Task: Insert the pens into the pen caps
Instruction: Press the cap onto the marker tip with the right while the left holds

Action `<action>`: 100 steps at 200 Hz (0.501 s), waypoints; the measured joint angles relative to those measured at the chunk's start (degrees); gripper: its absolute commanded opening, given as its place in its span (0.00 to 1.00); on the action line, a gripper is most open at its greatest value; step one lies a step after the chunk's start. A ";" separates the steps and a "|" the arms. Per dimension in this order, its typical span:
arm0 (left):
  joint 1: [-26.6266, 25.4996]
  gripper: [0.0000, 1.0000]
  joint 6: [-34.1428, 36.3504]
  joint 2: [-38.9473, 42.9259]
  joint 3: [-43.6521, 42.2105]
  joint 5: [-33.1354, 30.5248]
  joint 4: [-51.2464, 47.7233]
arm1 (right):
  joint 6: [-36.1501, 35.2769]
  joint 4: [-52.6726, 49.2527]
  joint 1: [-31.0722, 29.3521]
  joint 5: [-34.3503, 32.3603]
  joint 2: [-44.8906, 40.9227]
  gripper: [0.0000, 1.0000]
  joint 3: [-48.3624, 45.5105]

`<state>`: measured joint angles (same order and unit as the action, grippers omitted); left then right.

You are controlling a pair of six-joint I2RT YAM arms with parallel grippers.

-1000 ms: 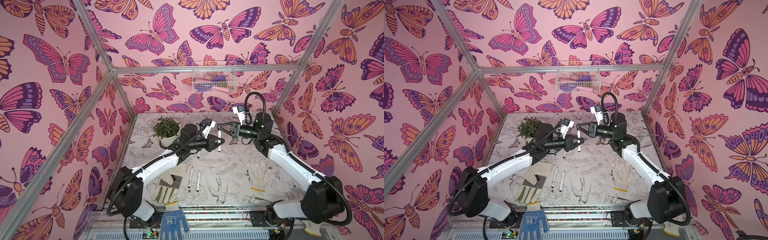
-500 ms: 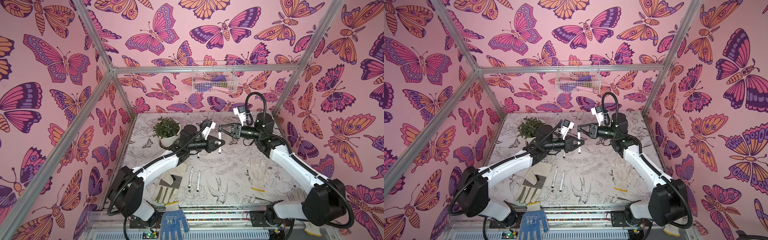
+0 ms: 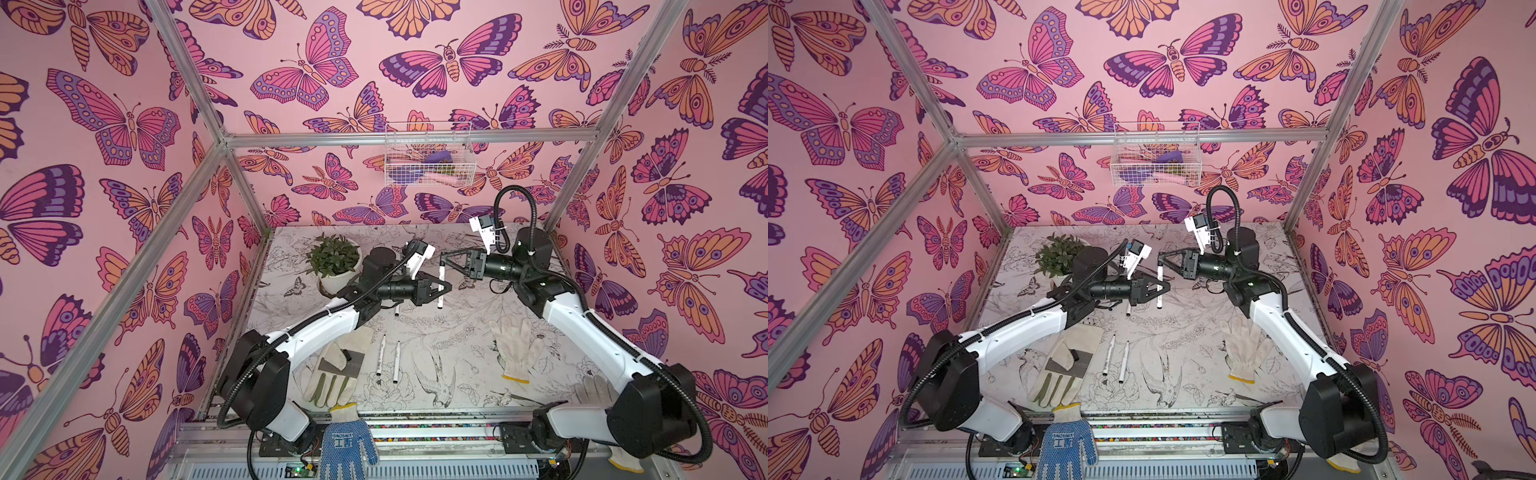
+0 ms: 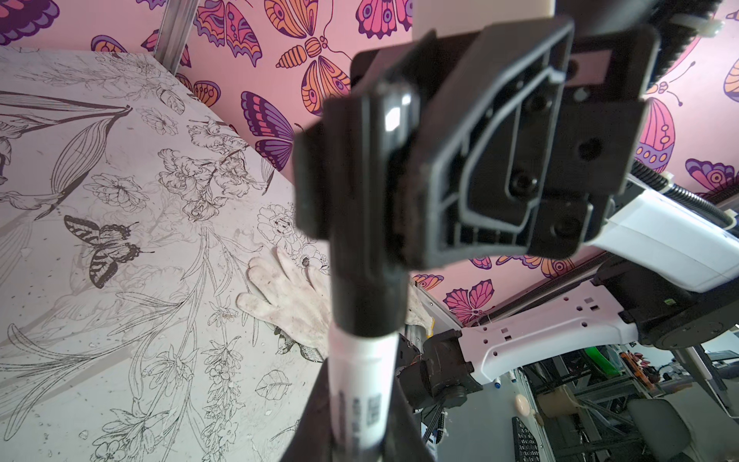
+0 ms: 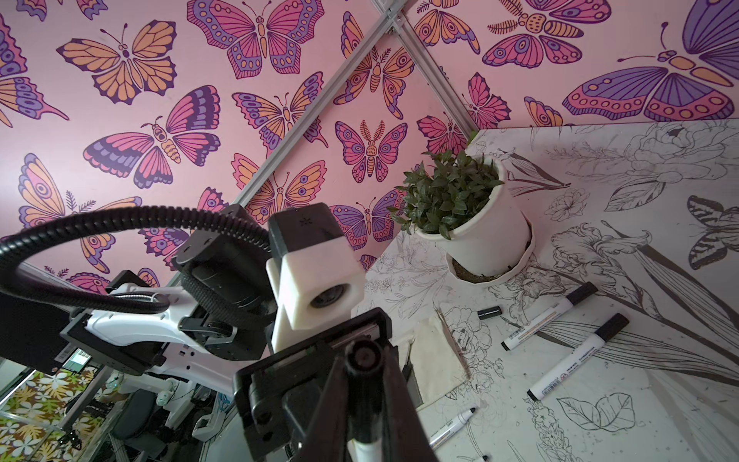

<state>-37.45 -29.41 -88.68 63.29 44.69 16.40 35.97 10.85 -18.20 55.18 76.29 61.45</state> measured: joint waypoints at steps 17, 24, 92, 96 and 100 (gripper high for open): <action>0.00 0.00 0.66 -0.33 0.13 0.28 -1.77 | -2.40 -3.04 0.00 -0.37 0.00 0.00 0.22; -0.02 0.00 1.05 -0.35 0.13 0.35 -2.73 | -4.02 -5.01 0.00 -0.50 -0.02 0.00 0.52; -1.16 0.00 8.44 0.33 0.55 -3.89 -10.93 | -23.76 -24.98 -4.28 -13.70 -2.38 0.00 5.68; -1.20 0.00 8.70 0.39 0.55 -4.31 -11.13 | -24.50 -25.29 -4.68 -14.88 -2.60 0.00 5.68; -1.22 0.00 8.92 0.42 0.55 -4.70 -11.34 | -25.16 -25.55 -4.98 -15.93 -2.86 0.00 5.68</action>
<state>-38.68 -20.49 -88.27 63.83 39.99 5.06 10.81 -14.70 -23.18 39.24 73.43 67.13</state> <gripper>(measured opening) 0.152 0.157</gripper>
